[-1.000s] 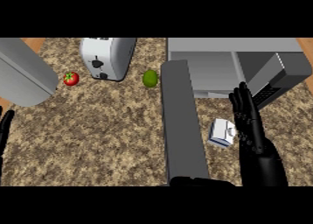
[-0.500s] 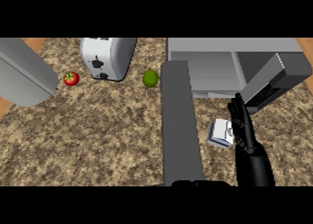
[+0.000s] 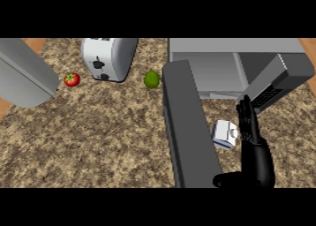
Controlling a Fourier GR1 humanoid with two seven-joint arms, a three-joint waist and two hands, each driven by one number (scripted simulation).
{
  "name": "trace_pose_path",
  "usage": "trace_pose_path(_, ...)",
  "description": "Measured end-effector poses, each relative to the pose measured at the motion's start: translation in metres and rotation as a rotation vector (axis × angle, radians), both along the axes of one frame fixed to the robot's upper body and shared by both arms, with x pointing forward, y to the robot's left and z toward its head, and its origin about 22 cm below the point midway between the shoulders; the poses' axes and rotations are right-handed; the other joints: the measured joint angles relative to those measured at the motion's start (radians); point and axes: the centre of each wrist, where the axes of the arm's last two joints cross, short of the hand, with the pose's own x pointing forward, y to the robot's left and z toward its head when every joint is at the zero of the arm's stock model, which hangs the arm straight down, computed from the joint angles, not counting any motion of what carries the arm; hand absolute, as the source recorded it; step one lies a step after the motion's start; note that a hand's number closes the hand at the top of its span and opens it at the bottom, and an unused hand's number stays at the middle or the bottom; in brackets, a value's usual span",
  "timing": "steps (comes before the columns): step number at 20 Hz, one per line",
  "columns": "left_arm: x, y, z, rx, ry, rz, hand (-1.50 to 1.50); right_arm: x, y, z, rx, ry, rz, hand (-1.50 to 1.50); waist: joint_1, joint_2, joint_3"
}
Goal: Pick up the milk, place it into the microwave and close the microwave
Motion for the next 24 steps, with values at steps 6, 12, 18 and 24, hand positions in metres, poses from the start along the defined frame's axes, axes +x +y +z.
trace_pose_path(6,-0.010,0.008,-0.005,-0.003,0.000,-0.005,-1.50,0.004,-0.019,-0.039,-0.006,0.036,-0.069,-1.50,0.001,0.001,0.001)
trace_pose_path(12,-0.017,0.014,0.001,-0.004,0.007,0.001,-1.50,0.001,-0.047,-0.076,-0.030,0.076,-0.102,-1.50,0.000,0.004,0.002)
trace_pose_path(18,-0.015,0.018,0.002,0.003,0.003,0.005,-1.50,0.005,-0.065,-0.111,-0.017,0.094,-0.094,-1.50,0.000,0.005,0.002)
trace_pose_path(24,-0.020,0.013,0.005,-0.009,0.001,-0.006,-1.50,0.009,-0.073,-0.134,-0.029,0.097,-0.076,-1.50,0.002,0.005,0.002)
